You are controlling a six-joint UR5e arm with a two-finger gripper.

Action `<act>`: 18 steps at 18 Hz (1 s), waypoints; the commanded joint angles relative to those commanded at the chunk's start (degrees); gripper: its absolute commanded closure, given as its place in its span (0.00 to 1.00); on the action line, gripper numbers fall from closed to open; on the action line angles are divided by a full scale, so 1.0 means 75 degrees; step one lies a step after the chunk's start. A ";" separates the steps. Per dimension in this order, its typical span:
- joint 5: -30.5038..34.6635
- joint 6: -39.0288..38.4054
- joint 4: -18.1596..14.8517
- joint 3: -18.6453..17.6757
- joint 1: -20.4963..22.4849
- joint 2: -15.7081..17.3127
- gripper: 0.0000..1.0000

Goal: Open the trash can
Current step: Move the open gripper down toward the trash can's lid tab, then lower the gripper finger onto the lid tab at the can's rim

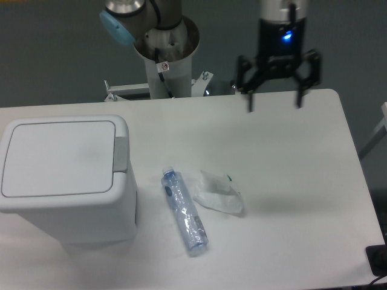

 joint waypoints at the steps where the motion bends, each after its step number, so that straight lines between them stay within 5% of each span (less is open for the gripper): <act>1: -0.0036 -0.0168 0.0012 0.0059 -0.0279 -0.0117 0.00; 6: -0.0083 -0.0731 0.0246 0.0095 -0.1230 -0.0527 0.00; 18: -0.0072 -0.1107 0.0328 -0.0268 -0.1782 -0.0751 0.00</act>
